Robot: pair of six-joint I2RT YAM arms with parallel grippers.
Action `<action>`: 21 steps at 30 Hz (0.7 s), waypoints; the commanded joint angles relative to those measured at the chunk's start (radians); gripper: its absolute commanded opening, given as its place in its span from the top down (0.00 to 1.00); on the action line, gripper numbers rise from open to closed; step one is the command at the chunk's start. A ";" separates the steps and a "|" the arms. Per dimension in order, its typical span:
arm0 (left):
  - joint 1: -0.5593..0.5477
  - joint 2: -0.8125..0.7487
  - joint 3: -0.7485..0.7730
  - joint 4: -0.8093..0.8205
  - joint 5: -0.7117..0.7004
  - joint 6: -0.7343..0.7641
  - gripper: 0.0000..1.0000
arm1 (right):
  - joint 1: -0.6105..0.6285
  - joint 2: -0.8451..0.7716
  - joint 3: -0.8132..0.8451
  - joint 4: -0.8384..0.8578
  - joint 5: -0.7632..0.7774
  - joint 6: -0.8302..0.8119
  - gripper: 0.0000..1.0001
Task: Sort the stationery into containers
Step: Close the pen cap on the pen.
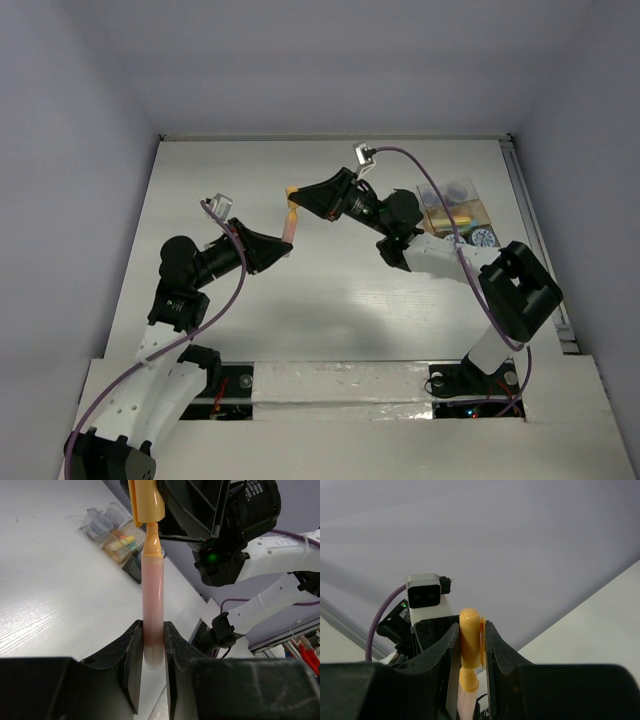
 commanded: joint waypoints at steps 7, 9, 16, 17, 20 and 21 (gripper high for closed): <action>0.003 -0.018 -0.001 0.162 -0.013 -0.064 1.00 | 0.035 -0.001 -0.035 0.123 0.020 -0.020 1.00; 0.003 -0.018 -0.002 0.178 -0.038 -0.078 1.00 | 0.035 0.004 -0.039 0.142 0.022 -0.019 1.00; 0.003 -0.024 -0.004 0.213 -0.078 -0.104 1.00 | 0.097 0.002 -0.034 0.169 0.049 -0.039 1.00; 0.003 -0.024 -0.004 0.220 -0.079 -0.106 1.00 | 0.110 0.004 -0.035 0.170 0.060 -0.042 1.00; 0.003 -0.029 -0.001 0.236 -0.082 -0.118 1.00 | 0.124 0.010 -0.032 0.180 0.081 -0.045 1.00; 0.003 -0.029 0.001 0.242 -0.084 -0.119 1.00 | 0.136 0.011 -0.029 0.179 0.085 -0.045 1.00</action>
